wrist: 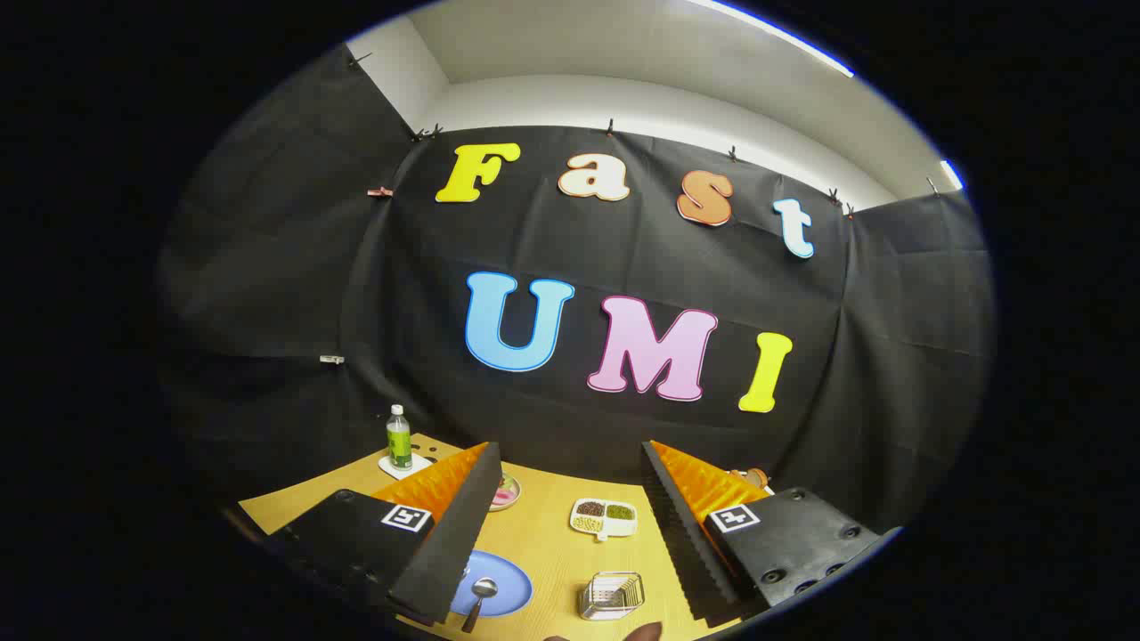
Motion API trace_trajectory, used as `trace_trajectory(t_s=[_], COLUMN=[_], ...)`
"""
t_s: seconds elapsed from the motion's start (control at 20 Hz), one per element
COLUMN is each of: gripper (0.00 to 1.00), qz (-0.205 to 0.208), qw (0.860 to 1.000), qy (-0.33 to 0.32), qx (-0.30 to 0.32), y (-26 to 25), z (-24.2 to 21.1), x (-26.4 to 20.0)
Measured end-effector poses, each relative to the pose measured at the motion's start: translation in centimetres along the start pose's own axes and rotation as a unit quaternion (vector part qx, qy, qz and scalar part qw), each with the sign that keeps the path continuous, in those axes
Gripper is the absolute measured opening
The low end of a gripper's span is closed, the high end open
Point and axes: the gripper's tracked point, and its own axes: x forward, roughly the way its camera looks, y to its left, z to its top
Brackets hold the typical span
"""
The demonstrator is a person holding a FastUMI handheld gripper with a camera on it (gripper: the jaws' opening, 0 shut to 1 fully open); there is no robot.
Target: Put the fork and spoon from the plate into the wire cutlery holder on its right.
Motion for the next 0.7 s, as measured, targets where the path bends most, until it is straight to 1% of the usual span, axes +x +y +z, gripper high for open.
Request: trace_trajectory(t_s=[0.35, 0.5, 0.7], gripper=[0.97, 0.97, 0.97], qz=[-0.003, 0.003, 0.016], qw=[1.0, 1.0, 0.999], qy=[-0.007, -0.012, -0.004], qx=[-0.002, 0.0, 0.03], y=[0.09, 0.2, 0.0], z=[0.1, 0.16, 0.18], x=[-0.06, -0.18, -0.08])
